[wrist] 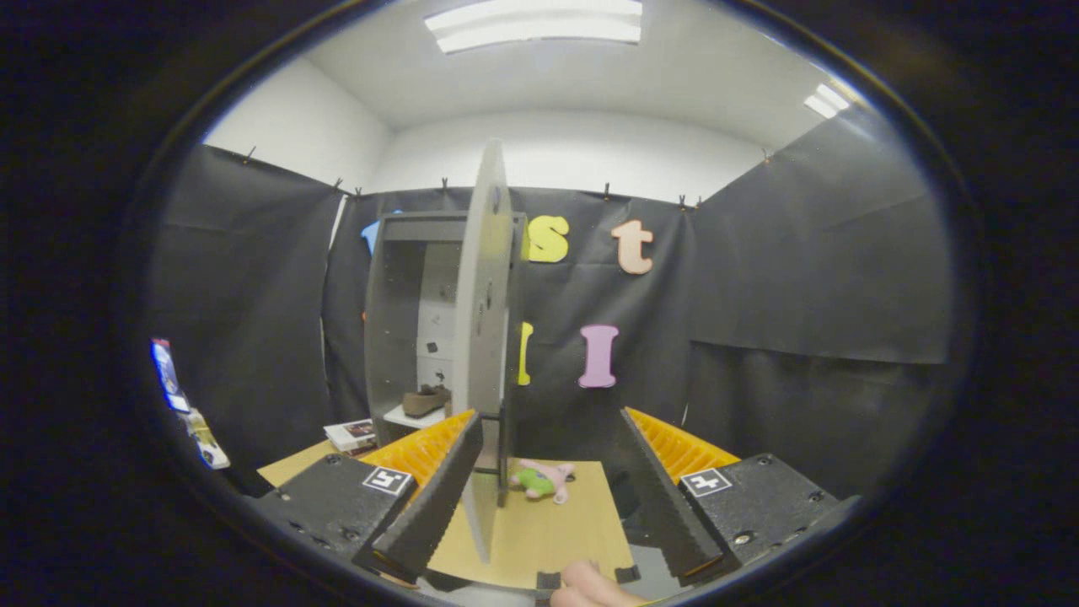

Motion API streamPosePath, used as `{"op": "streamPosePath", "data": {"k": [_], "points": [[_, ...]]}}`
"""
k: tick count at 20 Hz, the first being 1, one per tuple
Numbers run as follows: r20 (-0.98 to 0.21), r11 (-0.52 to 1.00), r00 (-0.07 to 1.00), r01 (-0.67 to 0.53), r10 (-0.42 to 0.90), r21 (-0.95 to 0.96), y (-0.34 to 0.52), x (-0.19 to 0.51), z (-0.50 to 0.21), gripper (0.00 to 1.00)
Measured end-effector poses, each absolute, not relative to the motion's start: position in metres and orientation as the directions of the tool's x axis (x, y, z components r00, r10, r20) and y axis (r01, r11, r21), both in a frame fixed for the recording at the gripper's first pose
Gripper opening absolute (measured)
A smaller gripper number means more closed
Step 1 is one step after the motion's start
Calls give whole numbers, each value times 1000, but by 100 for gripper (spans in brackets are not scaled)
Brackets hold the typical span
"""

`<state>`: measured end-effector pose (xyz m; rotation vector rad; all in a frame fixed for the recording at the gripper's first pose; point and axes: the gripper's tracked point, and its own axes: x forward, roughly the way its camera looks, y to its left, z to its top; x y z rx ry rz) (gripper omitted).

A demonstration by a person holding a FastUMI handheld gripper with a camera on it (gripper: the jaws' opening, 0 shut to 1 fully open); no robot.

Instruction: Open the shoe cabinet door, grab the shoes and put them into the shoe cabinet, then close the shoe cabinet door.

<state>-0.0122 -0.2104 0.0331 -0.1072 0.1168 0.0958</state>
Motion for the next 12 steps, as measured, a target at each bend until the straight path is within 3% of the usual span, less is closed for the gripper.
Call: {"op": "streamPosePath", "data": {"k": [5, 12], "points": [[-106, 998, 994, 13, -19, -57, -282, 10, 31, 100], [-118, 1000, 993, -7, 5, -20, -306, 60, 4, 100]]}}
